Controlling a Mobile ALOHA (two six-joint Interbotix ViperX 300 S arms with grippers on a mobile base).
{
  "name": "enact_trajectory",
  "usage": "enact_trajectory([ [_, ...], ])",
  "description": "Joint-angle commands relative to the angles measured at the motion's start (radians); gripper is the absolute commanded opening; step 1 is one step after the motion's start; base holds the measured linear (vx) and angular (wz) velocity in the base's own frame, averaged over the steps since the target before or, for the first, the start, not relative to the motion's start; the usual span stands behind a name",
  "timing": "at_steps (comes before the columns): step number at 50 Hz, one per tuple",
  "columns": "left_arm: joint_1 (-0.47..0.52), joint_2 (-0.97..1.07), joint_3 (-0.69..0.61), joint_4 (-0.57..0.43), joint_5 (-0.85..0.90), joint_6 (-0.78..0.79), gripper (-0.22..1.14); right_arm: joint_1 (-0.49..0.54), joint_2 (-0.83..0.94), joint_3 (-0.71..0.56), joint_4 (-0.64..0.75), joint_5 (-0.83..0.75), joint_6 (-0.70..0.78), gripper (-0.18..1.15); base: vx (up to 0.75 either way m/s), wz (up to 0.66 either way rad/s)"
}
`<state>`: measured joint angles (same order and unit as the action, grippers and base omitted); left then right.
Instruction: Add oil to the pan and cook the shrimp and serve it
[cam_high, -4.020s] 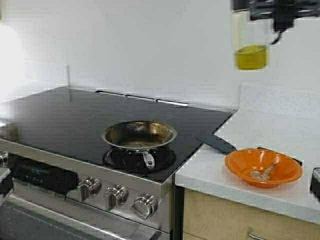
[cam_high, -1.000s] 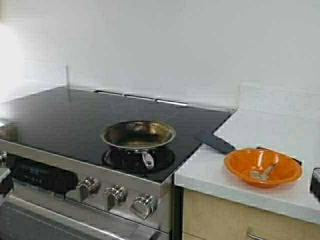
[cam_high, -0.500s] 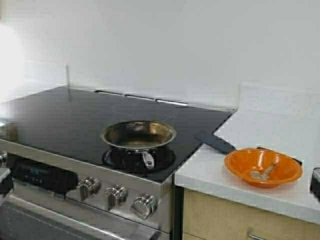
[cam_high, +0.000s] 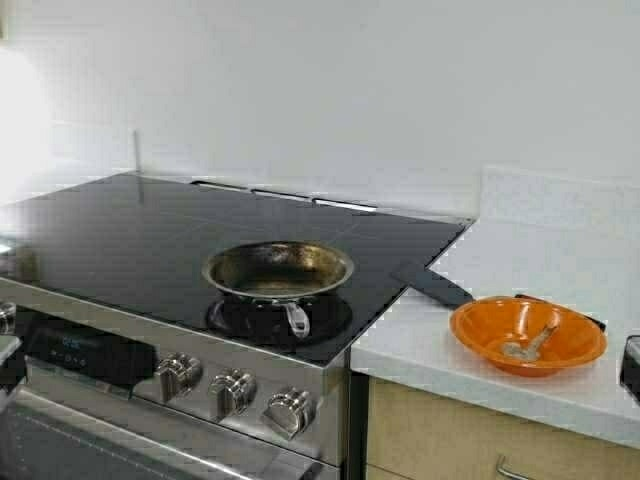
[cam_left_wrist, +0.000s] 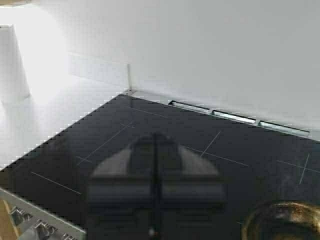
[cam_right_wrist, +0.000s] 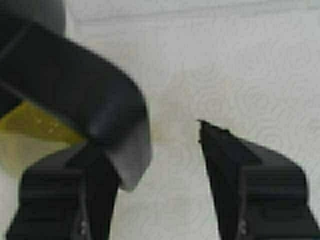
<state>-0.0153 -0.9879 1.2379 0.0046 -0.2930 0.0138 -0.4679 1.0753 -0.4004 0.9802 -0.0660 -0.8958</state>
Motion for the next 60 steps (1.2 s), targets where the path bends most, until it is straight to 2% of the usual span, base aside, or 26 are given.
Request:
enact_trajectory([
  [1, 0.002, 0.005, -0.009, -0.002, -0.008, 0.000, 0.03, -0.005, -0.058, -0.017, 0.005, -0.012, 0.012, 0.83, 0.00, 0.00],
  [17, 0.002, 0.005, -0.002, 0.000, -0.006, -0.005, 0.03, -0.025, -0.071, 0.005, 0.005, -0.041, 0.043, 0.83, 0.00, 0.00],
  [33, 0.002, 0.005, 0.005, -0.002, 0.000, -0.005, 0.03, -0.029, -0.083, 0.038, 0.049, 0.023, 0.046, 0.83, 0.00, 0.00],
  [46, 0.002, 0.003, 0.009, 0.000, 0.002, -0.008, 0.03, -0.063, -0.077, -0.041, 0.055, 0.023, 0.041, 0.83, 0.00, 0.00],
  [60, 0.002, 0.003, 0.008, 0.000, 0.002, -0.008, 0.03, -0.049, -0.098, 0.026, 0.060, 0.067, 0.044, 0.83, 0.00, 0.00],
])
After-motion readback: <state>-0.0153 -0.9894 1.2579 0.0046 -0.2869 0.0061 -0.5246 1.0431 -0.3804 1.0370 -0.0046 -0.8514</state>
